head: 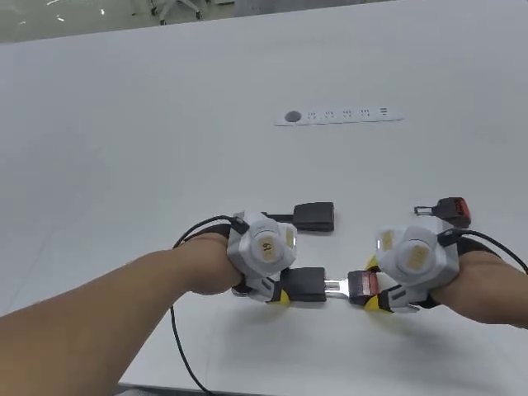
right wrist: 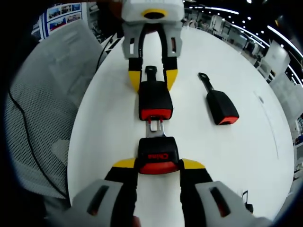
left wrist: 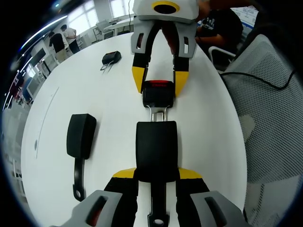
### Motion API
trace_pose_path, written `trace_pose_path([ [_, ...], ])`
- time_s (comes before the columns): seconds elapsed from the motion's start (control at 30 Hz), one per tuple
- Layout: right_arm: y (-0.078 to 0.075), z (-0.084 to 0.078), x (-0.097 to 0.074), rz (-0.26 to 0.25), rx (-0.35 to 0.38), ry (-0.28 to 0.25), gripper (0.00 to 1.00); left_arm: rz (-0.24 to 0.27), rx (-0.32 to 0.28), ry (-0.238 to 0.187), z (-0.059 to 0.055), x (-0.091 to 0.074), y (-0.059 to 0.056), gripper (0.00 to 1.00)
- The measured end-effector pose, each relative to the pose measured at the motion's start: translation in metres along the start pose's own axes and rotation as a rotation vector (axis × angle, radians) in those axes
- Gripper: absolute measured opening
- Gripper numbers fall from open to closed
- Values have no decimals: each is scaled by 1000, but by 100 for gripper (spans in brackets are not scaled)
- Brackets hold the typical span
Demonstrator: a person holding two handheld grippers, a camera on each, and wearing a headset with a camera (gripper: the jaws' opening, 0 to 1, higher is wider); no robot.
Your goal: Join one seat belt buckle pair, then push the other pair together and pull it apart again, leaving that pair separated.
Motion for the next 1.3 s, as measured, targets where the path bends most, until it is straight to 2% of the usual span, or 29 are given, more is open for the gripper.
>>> trace_pose_path([
  [0.23, -1, 5, 3, 17, 6, -17, 34, 0, 7, 2, 0, 0, 0, 31],
  [0.47, -3, 8, 5, 29, 23, -30, 33, -5, 12, -13, 1, 0, 0, 30],
  [0.6, -3, 11, 5, 18, 11, -27, 33, -4, 20, 8, 2, 0, 1, 30],
  [0.7, -3, 12, 6, 21, 27, -30, 33, -7, 20, 11, 1, 0, 0, 30],
  [0.93, -3, 20, 10, 25, 5, -28, 32, -11, 27, 21, 2, 0, 0, 29],
  [1.13, -3, 22, 12, 32, 20, -38, 32, -14, 35, 18, 1, 0, 0, 29],
  [1.17, -6, 27, 15, 18, 10, -54, 32, -16, 43, 19, 1, 0, 0, 29],
  [1.3, -3, 26, 13, 22, 17, -47, 32, -13, 36, 3, 1, -1, 0, 29],
])
Point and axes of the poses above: the centre of the closed fingertips' face, and the gripper's own axes: x roughly forward along the fingers, y roughly to its left, z roughly out of its top, the point moved 1 cm from there along -x, roughly backward along the fingers, and after that the axes turned 4 degrees about y, right-handed, at the moved point
